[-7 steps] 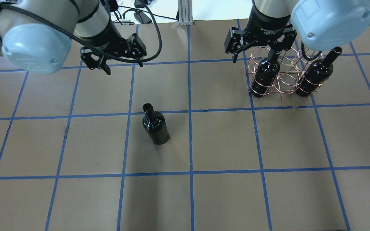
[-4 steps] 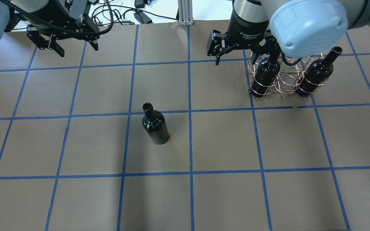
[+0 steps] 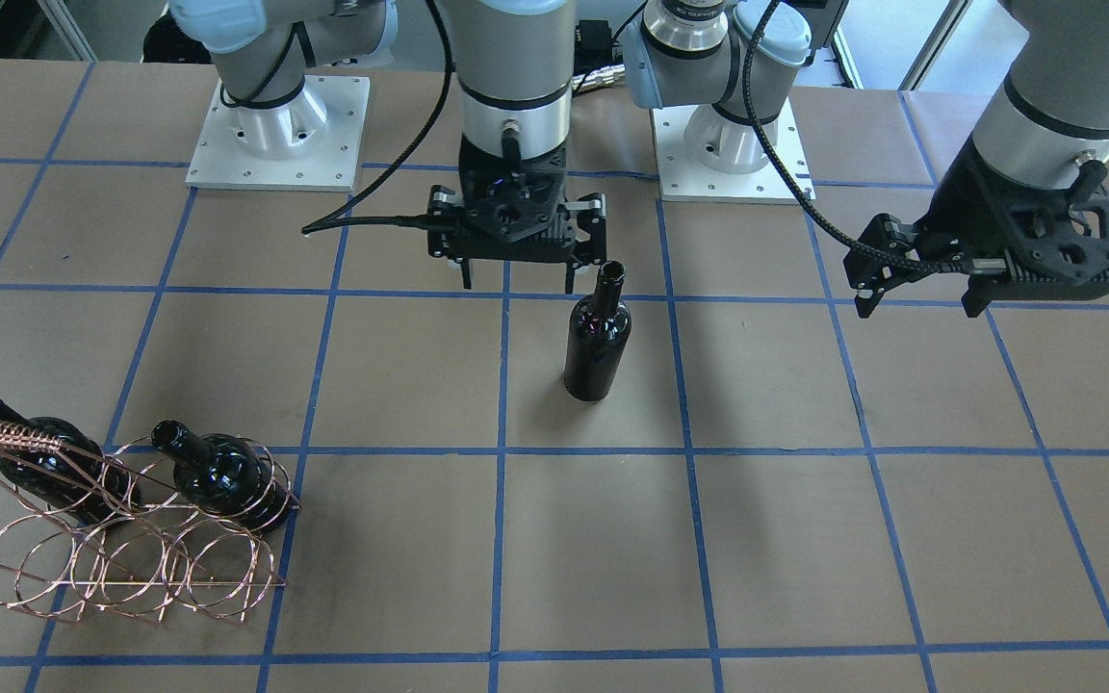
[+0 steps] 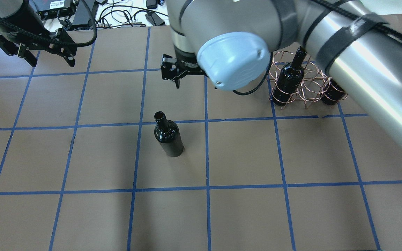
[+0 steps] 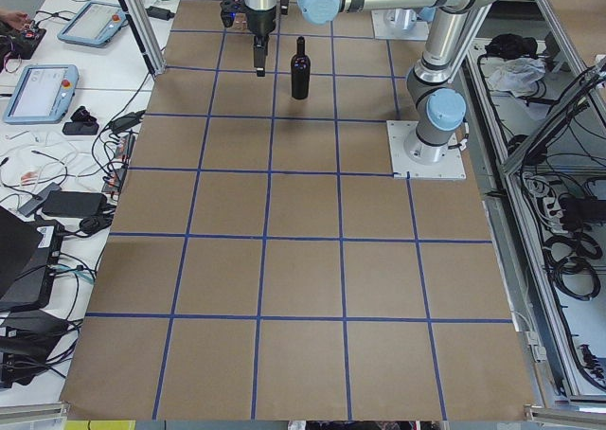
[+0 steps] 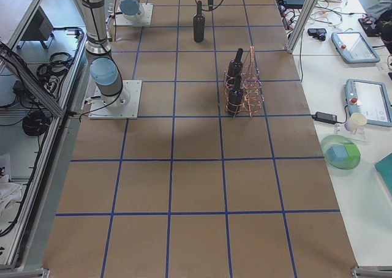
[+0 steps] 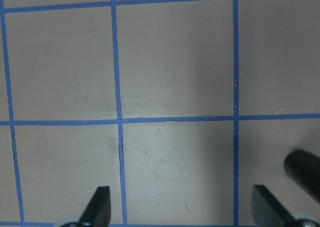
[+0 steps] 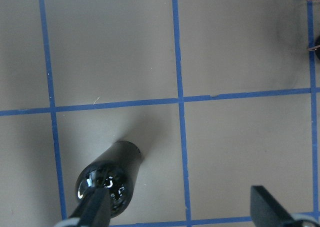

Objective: Place wine into wine basket
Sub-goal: 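Move the right gripper over the standing bottle while the left arm withdraws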

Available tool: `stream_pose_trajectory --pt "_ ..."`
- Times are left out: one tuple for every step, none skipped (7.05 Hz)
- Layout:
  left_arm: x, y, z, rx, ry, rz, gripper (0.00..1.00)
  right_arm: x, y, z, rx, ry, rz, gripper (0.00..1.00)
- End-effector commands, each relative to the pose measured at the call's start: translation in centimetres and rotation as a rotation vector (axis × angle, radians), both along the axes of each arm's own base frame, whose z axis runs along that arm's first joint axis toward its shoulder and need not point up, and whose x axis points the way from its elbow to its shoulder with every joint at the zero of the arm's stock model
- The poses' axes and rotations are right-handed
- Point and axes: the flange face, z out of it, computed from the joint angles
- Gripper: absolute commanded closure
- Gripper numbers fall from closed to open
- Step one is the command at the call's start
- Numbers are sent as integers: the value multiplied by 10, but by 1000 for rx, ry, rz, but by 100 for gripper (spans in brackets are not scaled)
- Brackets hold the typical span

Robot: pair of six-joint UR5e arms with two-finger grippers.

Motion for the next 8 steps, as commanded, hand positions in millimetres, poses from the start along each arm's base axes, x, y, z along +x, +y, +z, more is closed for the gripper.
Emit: stream_pose_trajectory --pt "-9 19 9 1 8 -16 0 56 34 -22 22 20 -40 0" --pt "-11 23 12 4 7 -19 0 61 31 -36 41 28 -65 0" --pt "-11 23 12 3 5 -19 0 65 29 -48 57 37 -64 0" --pt "-10 23 12 3 2 -17 0 69 24 -62 74 40 -65 0" --pt "-10 23 12 3 4 -17 0 72 20 -73 81 46 -62 1" --pt "-10 23 11 6 6 -17 0 73 18 -77 85 47 -49 4" --pt "-10 24 8 10 9 -18 0 74 17 -80 91 48 -35 10" --pt "-10 24 8 11 5 -17 0 75 18 -81 103 34 -34 15"
